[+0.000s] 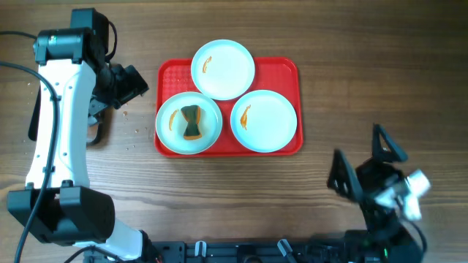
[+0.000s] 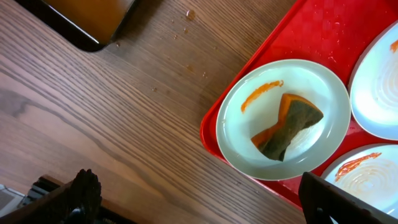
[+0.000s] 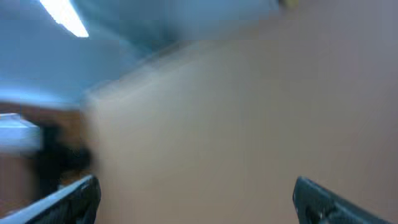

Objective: Clean dirty plates on tray and stack at the side
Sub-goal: 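Reach the right gripper to the left plate rim and grip it, then regrasp the sponge with the left gripper and scrub the held plate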

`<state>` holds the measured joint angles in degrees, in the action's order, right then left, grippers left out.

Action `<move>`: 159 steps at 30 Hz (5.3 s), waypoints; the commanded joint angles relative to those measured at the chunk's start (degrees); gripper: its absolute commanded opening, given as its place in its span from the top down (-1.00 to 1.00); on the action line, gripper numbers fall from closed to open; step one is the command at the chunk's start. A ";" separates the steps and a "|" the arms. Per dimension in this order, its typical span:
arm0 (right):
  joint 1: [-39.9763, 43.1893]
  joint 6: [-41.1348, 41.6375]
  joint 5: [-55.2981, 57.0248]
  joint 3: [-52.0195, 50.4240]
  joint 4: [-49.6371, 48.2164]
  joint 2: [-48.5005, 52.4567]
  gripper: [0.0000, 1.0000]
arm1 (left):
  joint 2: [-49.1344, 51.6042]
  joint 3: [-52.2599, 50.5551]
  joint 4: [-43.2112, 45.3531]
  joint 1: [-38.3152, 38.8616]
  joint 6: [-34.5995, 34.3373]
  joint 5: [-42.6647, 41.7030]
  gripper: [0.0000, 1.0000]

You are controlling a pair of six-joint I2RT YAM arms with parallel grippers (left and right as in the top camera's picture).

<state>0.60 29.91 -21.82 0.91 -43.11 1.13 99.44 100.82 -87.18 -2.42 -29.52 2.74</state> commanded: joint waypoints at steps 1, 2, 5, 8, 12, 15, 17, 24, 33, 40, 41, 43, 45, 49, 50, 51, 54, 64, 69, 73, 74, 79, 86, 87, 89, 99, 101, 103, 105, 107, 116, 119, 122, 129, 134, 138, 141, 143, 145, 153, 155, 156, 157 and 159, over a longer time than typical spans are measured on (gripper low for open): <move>0.24 1.42 -10.27 8.41 -0.37 3.80 -1.00 | 0.28 -0.44 0.07 -0.04 -1.01 0.74 -1.00; 0.24 -2.71 -14.23 14.34 4.39 7.30 -1.00 | 0.33 -0.44 0.02 -0.04 -1.01 0.72 -1.00; 0.24 -14.99 -32.96 44.11 29.16 28.57 -0.99 | 0.33 -0.44 -0.13 -0.07 -1.01 0.74 -1.00; 0.22 -27.15 -47.87 77.68 60.85 54.55 -0.99 | 0.33 -0.44 -0.15 -0.04 -1.01 0.02 -1.00; -6.82 -41.31 -36.54 110.53 101.00 83.12 -0.99 | 0.33 -0.44 -0.20 -0.04 -0.98 -1.81 -1.00; -10.16 -17.35 -43.74 111.47 95.23 92.61 -0.99 | 0.33 -0.44 -0.20 -0.07 -0.98 -1.81 -1.00; -12.00 -11.87 -42.01 111.49 89.20 96.89 -0.98 | 0.33 -0.44 -0.13 -0.04 -0.98 -1.84 -1.00; -33.57 -13.00 13.27 111.47 96.13 114.27 -0.83 | 0.33 -0.44 0.59 -0.04 -0.98 -1.81 -1.00; -35.15 -15.15 12.83 108.98 96.39 123.32 0.13 | 0.44 -0.44 0.96 -0.07 -0.96 0.35 -1.00; -35.17 -7.28 12.79 101.77 93.04 123.54 -0.02 | 0.55 -0.44 0.94 -0.07 -0.96 0.35 -1.00; -35.17 -7.65 12.85 100.08 92.52 123.54 -0.01 | 0.55 -0.44 0.98 -0.07 -0.98 0.35 -1.00; -35.50 -10.47 11.28 97.63 90.84 123.56 -0.01 | 0.55 -0.44 1.31 -0.07 -1.01 0.33 -1.00; -36.06 -10.32 11.43 96.21 89.24 123.73 -0.01 | 0.55 -0.44 1.38 -0.07 -1.01 0.31 -1.00; -37.38 -13.46 11.41 96.04 86.71 124.93 0.06 | 0.55 -0.44 0.76 -0.07 -0.98 0.31 -1.00; -37.53 -13.44 11.50 96.04 86.40 125.28 0.17 | 0.55 -0.44 0.76 -0.07 -0.98 0.31 -1.00; -37.57 -13.42 11.54 96.04 85.99 125.85 0.26 | 0.55 -0.44 0.76 -0.07 -0.98 0.31 -1.00; -37.55 -13.22 14.62 96.04 85.57 126.77 0.26 | 0.55 -0.44 0.72 -0.07 -0.98 0.31 -1.00; -37.51 -11.50 14.78 96.04 83.87 129.72 0.47 | 0.57 -5.73 2.05 -0.04 -0.94 0.24 -1.00; -37.51 -11.47 14.71 96.04 83.25 129.72 0.66 | 0.59 -15.19 9.40 -0.04 2.23 -4.87 -1.00; -37.48 -11.23 14.27 96.04 83.23 129.72 0.83 | 0.59 -24.04 20.00 0.07 6.82 -16.17 -0.78; -37.51 -11.26 14.29 96.04 83.23 129.72 0.83 | 0.59 -26.67 22.99 0.31 6.84 -18.49 -0.68; -37.48 -11.28 12.81 96.04 83.17 129.72 0.91 | 0.59 -36.20 33.51 4.17 6.82 -20.98 -0.09; -37.51 -11.28 12.76 96.04 83.14 129.72 0.91 | 0.66 -36.33 40.81 7.58 6.60 -20.96 -0.25; -37.51 -11.26 12.79 96.04 83.08 129.72 0.92 | 0.66 -36.33 41.13 7.89 6.64 -20.96 -0.25; -37.51 -11.04 12.76 96.04 82.93 129.72 0.91 | 0.66 -36.33 42.34 9.22 6.91 -20.94 -0.18; -37.48 -10.36 12.76 96.04 82.99 129.72 0.91 | 0.87 -36.33 47.63 14.10 8.11 -15.93 0.01; -37.48 -10.38 12.79 96.04 83.01 129.72 0.91 | 0.87 -36.33 47.76 14.10 8.11 -15.26 0.01; -37.51 -10.36 12.79 96.04 83.01 129.72 0.91 | 1.07 -36.33 48.26 14.10 8.13 -14.36 -0.11; -37.51 -10.38 12.76 96.04 83.01 129.72 0.91 | 2.40 -36.33 49.64 14.10 8.11 -14.45 -0.13; -37.51 -10.38 12.76 96.04 83.01 129.72 0.91 | 4.11 -36.33 51.30 14.10 8.07 -15.04 -0.15; -37.48 -10.36 12.76 96.04 82.84 129.72 0.92 | 10.60 -36.33 57.33 14.16 5.92 -17.70 0.05; -37.48 -10.32 12.76 96.04 82.84 129.72 0.91 | 11.04 -36.33 58.38 14.16 4.35 -17.75 -0.02; -37.48 -10.29 12.79 96.04 82.77 129.72 0.91 | 11.17 -36.33 58.25 14.32 4.22 -17.70 0.03; -37.48 -10.34 12.79 96.04 82.73 129.72 0.91 | 11.17 -36.33 53.90 14.32 4.26 -14.29 0.36; -37.48 -10.32 12.76 96.04 82.82 129.72 0.91 | 11.19 -36.33 52.87 14.32 4.90 -8.48 0.82; -37.48 -10.34 12.79 96.04 83.03 129.72 0.91 | 14.08 -36.35 53.86 14.29 5.25 1.40 0.89; -37.48 -10.32 12.76 96.04 83.01 129.72 0.91 | 15.91 -36.35 54.40 14.29 7.04 8.68 0.92; -37.48 -10.32 12.79 96.04 83.06 129.72 0.91 | 15.85 -36.33 53.92 14.27 7.06 15.91 0.92; -37.48 -10.34 12.79 96.04 83.01 129.72 0.91 | 15.72 -36.30 53.00 14.25 7.06 24.98 0.92; -37.48 -10.32 12.79 96.04 82.75 129.72 0.91 | 9.35 -36.30 44.96 14.32 7.04 19.58 0.92; -37.48 -10.34 12.79 96.04 82.75 129.72 0.91 | 6.67 -36.30 43.95 14.32 7.04 9.66 0.92; -37.48 -10.34 12.79 96.04 82.75 129.72 0.92 | 6.14 -36.30 43.89 14.32 7.06 6.21 0.92; -37.48 -10.34 12.79 96.04 82.75 129.72 0.91 | 5.79 -36.30 44.15 14.32 7.06 0.00 0.92; -37.48 -10.32 12.79 96.04 82.71 129.72 0.91 | 6.01 -36.33 44.70 14.32 7.06 -6.19 0.92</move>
<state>-37.30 19.25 -10.90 97.19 39.35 129.34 106.74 65.34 -42.83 11.84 -22.98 10.22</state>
